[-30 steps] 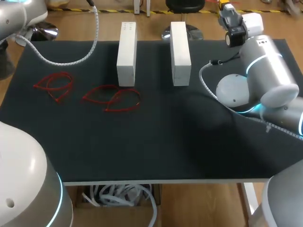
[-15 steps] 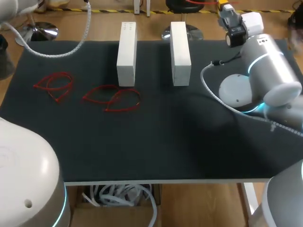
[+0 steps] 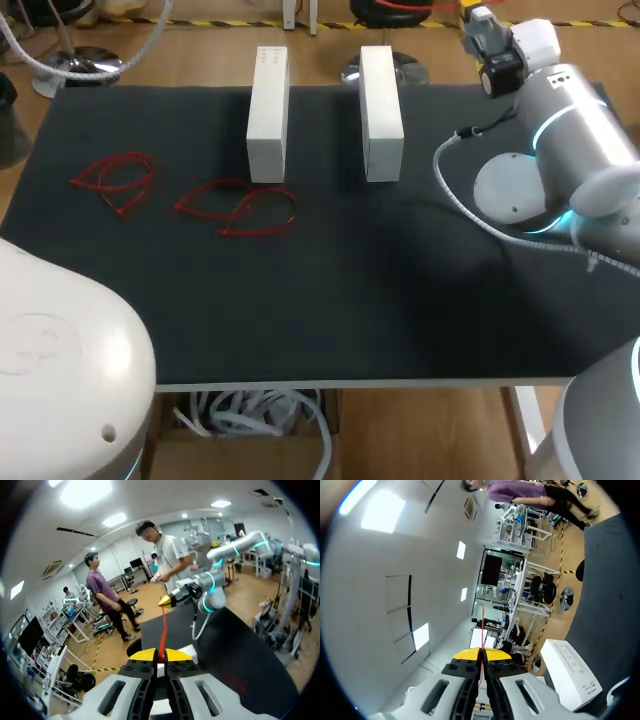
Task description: Grab the tape and strap the tape.
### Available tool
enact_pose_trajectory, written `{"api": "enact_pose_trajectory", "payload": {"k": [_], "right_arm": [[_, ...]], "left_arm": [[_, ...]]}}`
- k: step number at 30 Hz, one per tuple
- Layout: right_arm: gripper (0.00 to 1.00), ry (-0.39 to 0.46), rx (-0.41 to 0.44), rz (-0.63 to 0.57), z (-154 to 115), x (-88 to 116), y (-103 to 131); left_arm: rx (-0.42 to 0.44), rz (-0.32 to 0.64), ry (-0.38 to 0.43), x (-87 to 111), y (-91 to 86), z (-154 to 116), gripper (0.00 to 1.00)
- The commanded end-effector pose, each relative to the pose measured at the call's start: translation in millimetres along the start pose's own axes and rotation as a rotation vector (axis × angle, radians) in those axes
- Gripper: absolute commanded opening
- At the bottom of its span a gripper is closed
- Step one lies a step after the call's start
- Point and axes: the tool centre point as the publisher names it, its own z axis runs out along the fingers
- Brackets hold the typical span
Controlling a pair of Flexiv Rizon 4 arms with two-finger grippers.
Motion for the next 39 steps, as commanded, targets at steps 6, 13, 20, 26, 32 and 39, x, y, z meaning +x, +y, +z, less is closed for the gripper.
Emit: {"api": "enact_pose_trajectory", "payload": {"k": [6, 13, 20, 26, 32, 39], "right_arm": [[0.0, -0.001, 0.022, -0.008, 2.1, 1.7, 0.4], [0.0, 0.006, 0.046, -0.092, 3.5, 2.0, -0.7], [0.0, 0.006, 0.046, -0.092, 3.5, 2.0, -0.7], [0.0, 0.006, 0.046, -0.092, 3.5, 2.0, -0.7], [0.0, 0.006, 0.046, -0.092, 3.5, 2.0, -0.7], [0.0, 0.006, 0.046, -0.092, 3.5, 2.0, -0.7]], "left_arm": [[-0.128, 0.009, 0.021, -4.3, -5.5, -3.3, 0.0], [-0.128, 0.009, 0.021, -4.3, -5.5, -3.3, 0.0], [-0.128, 0.009, 0.021, -4.3, -5.5, -3.3, 0.0], [-0.184, 0.052, 0.055, -4.2, -5.1, -3.9, 0.0], [-0.277, 0.098, 0.267, -6.7, -9.6, -4.3, 0.0], [-0.48, 0.074, 0.445, -3.3, -1.7, -4.7, 0.0]]}}
